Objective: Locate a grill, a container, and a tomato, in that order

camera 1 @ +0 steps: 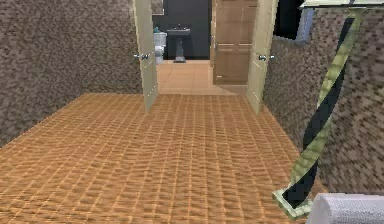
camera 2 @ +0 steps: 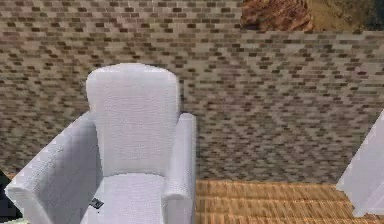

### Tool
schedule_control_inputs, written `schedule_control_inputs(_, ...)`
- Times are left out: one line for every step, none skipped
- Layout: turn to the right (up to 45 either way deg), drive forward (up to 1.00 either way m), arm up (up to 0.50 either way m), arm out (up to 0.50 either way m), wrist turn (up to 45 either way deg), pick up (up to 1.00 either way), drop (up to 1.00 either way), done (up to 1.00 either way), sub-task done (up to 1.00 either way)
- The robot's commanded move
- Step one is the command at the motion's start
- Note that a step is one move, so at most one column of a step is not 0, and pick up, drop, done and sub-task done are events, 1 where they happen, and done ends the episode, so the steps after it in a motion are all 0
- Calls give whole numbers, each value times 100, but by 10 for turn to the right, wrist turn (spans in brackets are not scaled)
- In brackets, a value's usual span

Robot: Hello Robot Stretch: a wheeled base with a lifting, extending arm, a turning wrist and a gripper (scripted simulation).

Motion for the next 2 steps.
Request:
schedule_control_inputs(0, 100, 0, 0, 0, 0, 0, 0, 0)
schedule_control_inputs(0, 100, 0, 0, 0, 0, 0, 0, 0)
